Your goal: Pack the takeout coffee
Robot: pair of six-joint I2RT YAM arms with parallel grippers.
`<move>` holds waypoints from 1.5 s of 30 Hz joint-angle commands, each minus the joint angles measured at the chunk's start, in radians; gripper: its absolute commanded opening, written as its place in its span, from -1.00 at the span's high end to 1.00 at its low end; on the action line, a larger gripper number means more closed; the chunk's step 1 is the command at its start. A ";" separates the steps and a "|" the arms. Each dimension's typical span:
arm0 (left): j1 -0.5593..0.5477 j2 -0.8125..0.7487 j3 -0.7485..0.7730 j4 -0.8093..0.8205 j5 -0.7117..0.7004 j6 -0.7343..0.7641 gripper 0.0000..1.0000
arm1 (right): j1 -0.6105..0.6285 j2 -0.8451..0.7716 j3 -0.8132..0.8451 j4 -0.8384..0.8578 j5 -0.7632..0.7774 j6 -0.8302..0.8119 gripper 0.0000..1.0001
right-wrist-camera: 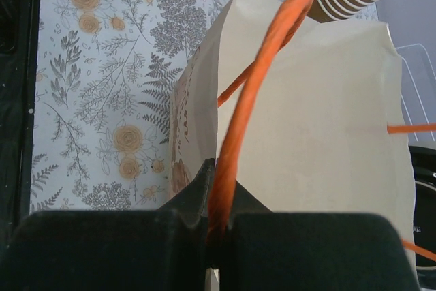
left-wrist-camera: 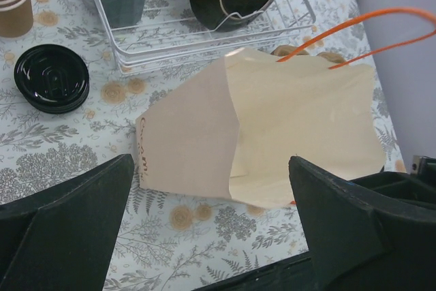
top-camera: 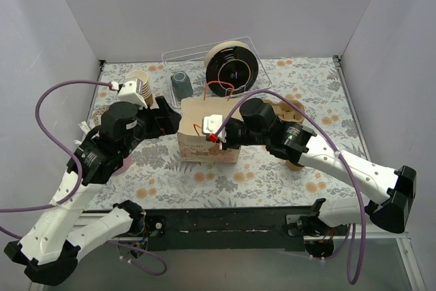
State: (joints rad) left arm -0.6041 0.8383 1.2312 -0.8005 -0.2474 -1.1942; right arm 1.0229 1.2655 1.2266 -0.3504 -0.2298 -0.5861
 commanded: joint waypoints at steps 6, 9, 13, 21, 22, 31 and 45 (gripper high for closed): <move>0.001 0.004 -0.048 -0.008 -0.030 0.001 -0.96 | 0.026 0.000 -0.027 0.088 0.018 -0.026 0.71; 0.001 0.004 -0.055 0.003 -0.030 0.007 -0.96 | 0.029 -0.014 -0.006 0.097 0.020 0.023 0.31; 0.003 0.013 -0.055 0.006 -0.026 0.021 -0.96 | 0.031 -0.031 0.014 0.133 0.056 0.098 -0.05; 0.003 0.025 -0.056 -0.005 -0.004 0.067 -0.96 | 0.029 -0.116 0.054 0.212 0.223 0.345 -0.16; 0.001 0.025 -0.056 -0.003 -0.003 0.070 -0.96 | 0.031 -0.123 0.069 0.209 0.262 0.354 -0.16; 0.001 0.009 -0.045 -0.019 -0.001 0.100 -0.96 | -0.029 -0.201 0.122 0.138 0.905 0.520 -0.28; 0.003 -0.048 -0.110 -0.017 0.089 0.111 -0.96 | -0.708 0.055 0.047 -0.167 0.420 0.732 -0.48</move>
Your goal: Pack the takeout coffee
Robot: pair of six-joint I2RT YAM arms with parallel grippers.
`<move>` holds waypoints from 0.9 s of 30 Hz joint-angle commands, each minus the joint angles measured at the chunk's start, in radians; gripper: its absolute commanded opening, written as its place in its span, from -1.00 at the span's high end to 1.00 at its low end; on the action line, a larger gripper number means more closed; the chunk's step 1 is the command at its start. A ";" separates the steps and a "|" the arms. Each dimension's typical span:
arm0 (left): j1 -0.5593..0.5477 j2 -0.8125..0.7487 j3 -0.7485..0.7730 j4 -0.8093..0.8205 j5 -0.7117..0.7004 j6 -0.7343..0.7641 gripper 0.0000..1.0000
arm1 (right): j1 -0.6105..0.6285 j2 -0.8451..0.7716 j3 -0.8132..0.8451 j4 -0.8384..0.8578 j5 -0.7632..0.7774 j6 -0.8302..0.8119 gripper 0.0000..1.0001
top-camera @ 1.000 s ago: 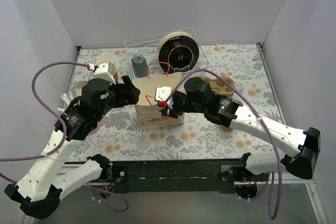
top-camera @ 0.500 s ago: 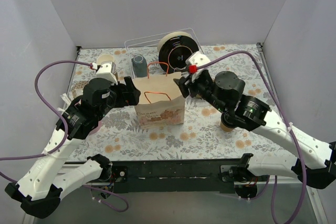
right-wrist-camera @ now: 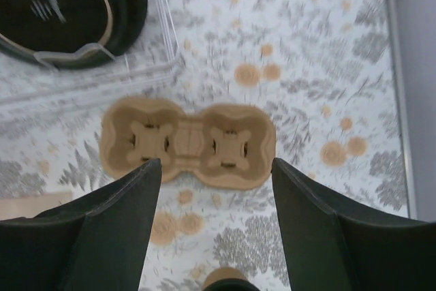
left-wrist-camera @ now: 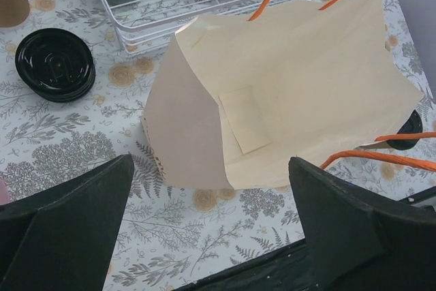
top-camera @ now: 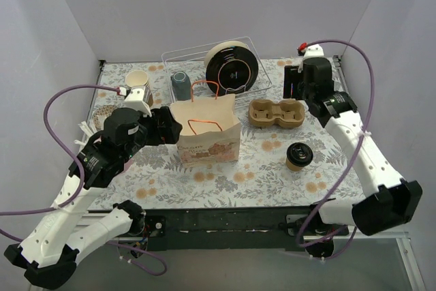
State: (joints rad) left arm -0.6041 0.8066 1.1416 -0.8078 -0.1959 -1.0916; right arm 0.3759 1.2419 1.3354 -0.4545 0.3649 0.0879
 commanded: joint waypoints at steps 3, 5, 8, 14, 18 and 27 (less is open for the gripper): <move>0.003 -0.033 -0.029 -0.010 0.059 0.002 -0.97 | -0.101 0.148 -0.111 -0.018 -0.257 0.075 -0.54; 0.003 -0.044 -0.037 -0.010 0.065 -0.002 -0.96 | -0.114 0.180 -0.122 0.002 -0.277 0.084 -0.55; 0.003 -0.058 -0.045 -0.013 0.061 -0.008 -0.97 | -0.115 0.243 -0.117 0.040 -0.313 0.087 -0.55; 0.003 -0.070 -0.045 -0.024 0.058 -0.016 -0.96 | -0.115 0.376 -0.075 0.065 -0.316 0.064 -0.48; 0.003 -0.067 -0.042 -0.030 0.052 -0.019 -0.96 | -0.115 0.436 -0.036 0.057 -0.308 0.061 -0.40; 0.003 -0.064 -0.025 -0.041 0.041 -0.019 -0.97 | -0.117 0.516 -0.012 0.069 -0.302 0.078 -0.26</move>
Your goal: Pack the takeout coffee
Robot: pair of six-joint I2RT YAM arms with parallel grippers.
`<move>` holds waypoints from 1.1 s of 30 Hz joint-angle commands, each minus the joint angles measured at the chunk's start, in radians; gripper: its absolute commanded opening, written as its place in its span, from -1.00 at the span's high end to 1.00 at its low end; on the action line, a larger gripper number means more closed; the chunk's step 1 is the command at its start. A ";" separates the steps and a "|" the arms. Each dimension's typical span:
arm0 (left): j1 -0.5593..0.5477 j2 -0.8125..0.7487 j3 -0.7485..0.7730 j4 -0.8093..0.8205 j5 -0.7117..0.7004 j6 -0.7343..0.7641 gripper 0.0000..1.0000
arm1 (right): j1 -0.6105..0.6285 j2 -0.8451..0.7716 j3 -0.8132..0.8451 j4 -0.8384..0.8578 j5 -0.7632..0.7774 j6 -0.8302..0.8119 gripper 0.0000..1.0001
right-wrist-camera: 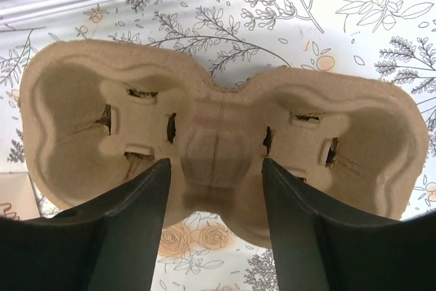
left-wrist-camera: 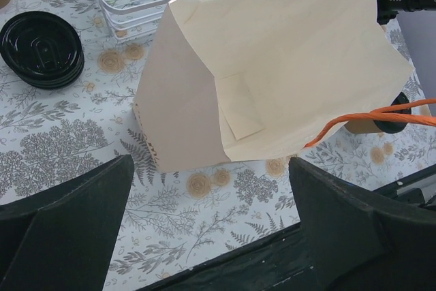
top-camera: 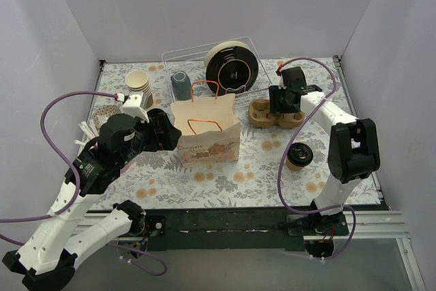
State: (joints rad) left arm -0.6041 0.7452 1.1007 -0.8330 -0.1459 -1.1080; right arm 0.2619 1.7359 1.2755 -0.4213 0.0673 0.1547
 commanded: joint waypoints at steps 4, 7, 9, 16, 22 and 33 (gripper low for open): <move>0.003 0.008 0.018 -0.015 -0.014 0.002 -0.96 | -0.001 0.036 0.065 0.021 0.019 0.017 -0.22; 0.003 0.013 0.011 -0.009 -0.015 0.004 -0.96 | -0.001 0.042 0.073 0.026 0.023 0.020 -0.18; 0.003 0.016 0.011 -0.006 -0.017 0.005 -0.96 | -0.001 0.051 0.078 0.021 0.023 0.022 -0.14; 0.003 0.028 0.027 -0.005 -0.015 0.010 -0.96 | -0.001 0.053 0.094 0.004 0.037 0.028 0.01; 0.003 0.028 0.022 -0.003 -0.011 0.008 -0.96 | -0.001 0.044 0.114 -0.010 0.045 0.028 0.15; 0.001 0.017 0.014 -0.006 -0.012 0.002 -0.97 | -0.001 0.016 0.136 -0.037 0.045 0.032 0.17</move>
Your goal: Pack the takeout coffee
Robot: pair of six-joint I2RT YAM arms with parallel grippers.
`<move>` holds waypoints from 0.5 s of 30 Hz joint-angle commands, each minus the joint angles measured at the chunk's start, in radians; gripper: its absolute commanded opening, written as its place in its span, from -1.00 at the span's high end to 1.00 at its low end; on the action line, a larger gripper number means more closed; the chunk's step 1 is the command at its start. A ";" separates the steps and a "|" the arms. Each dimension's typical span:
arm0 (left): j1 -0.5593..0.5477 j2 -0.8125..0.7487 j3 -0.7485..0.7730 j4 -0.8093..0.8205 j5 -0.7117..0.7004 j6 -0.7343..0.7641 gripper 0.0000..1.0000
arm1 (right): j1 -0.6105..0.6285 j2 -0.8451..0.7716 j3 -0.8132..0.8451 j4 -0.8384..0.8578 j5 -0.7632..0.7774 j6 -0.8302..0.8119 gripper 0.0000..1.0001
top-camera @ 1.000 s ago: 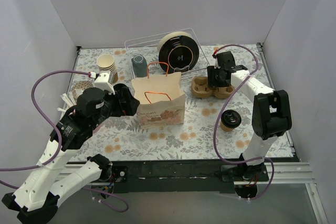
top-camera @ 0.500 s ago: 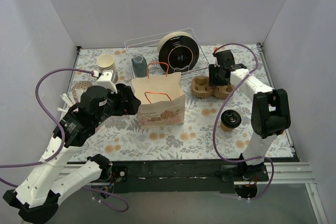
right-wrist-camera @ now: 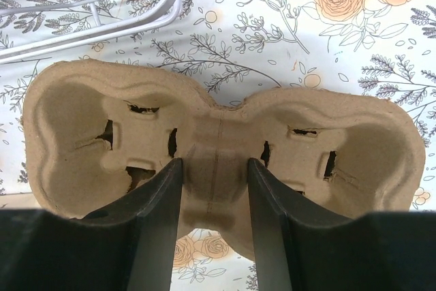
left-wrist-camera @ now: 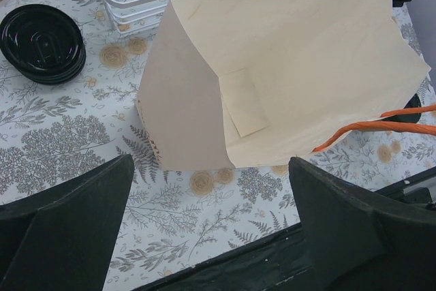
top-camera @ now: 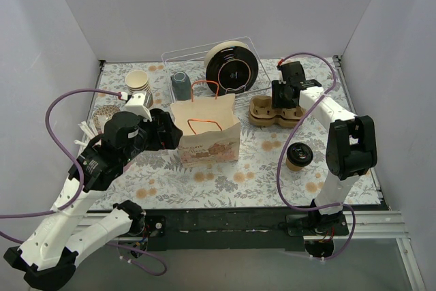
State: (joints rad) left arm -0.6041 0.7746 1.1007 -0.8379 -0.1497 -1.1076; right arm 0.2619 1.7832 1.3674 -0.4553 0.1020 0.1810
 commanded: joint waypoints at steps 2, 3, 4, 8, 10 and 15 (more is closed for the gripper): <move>0.003 -0.012 0.014 -0.001 -0.013 0.003 -0.96 | -0.001 -0.036 0.045 -0.011 0.011 0.003 0.17; 0.003 -0.012 0.013 -0.004 -0.014 0.005 -0.96 | -0.001 -0.039 0.045 -0.013 0.013 0.003 0.17; 0.003 -0.009 0.011 -0.004 -0.022 0.005 -0.96 | -0.001 -0.048 0.045 -0.014 0.015 -0.003 0.17; 0.001 0.008 0.024 -0.020 -0.051 0.008 -0.97 | -0.001 -0.073 0.053 -0.028 0.033 -0.014 0.17; 0.003 0.018 0.034 -0.029 -0.065 0.006 -0.96 | -0.001 -0.090 0.061 -0.037 0.038 -0.018 0.17; 0.003 0.051 0.082 -0.035 -0.100 0.000 -0.96 | -0.003 -0.126 0.073 -0.052 0.050 -0.034 0.17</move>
State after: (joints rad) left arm -0.6041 0.8093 1.1213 -0.8570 -0.2012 -1.1080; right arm 0.2623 1.7325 1.3811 -0.4995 0.1291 0.1692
